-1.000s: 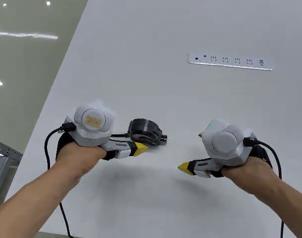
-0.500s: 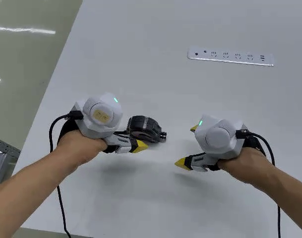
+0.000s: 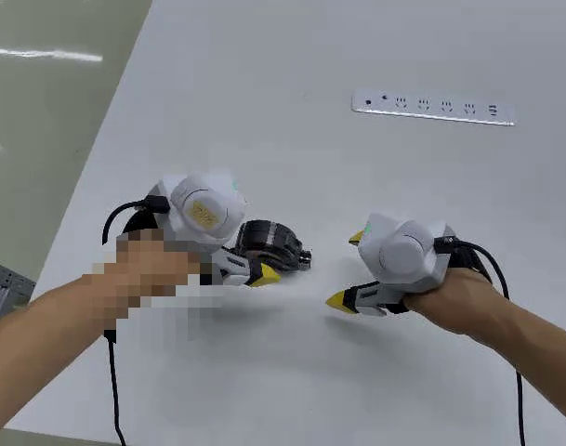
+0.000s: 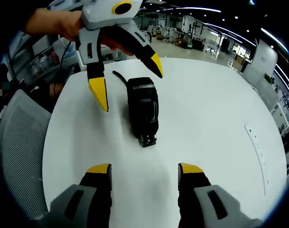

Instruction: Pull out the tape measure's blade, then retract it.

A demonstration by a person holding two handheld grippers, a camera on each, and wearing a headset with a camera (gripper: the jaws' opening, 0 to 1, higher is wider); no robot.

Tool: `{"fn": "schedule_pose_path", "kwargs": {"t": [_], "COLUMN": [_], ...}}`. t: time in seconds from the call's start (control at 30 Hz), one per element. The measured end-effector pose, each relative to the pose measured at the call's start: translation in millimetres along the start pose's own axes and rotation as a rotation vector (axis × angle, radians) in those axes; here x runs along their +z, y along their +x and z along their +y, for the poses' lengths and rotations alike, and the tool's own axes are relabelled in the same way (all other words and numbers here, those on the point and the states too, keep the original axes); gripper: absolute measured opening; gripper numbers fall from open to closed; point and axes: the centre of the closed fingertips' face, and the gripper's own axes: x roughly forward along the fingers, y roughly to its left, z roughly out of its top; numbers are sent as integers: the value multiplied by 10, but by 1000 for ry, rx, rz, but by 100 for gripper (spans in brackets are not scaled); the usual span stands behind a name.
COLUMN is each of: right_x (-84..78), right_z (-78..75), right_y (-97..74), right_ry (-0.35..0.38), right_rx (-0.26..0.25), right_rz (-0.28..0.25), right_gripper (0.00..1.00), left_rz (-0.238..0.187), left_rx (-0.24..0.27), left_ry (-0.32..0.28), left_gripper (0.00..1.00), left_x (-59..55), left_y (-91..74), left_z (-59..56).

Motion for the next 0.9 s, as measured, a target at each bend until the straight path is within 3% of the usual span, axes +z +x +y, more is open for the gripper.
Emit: {"fn": "schedule_pose_path", "kwargs": {"t": [0.33, 0.57, 0.9], "right_x": [62, 88, 119], "right_z": [-48, -50, -36], "right_y": [106, 160, 215], "right_ry": [-40, -84, -103], "right_rx": [20, 34, 52], "right_rz": [-4, 1, -10], "right_gripper": [53, 51, 44], "left_rz": [28, 52, 80], "left_rx": [-35, -64, -99], "left_ry": [100, 213, 291], "left_gripper": [68, 65, 61], "left_x": [-2, 41, 32], "left_y": [90, 163, 252], "left_z": [-8, -33, -47]}}
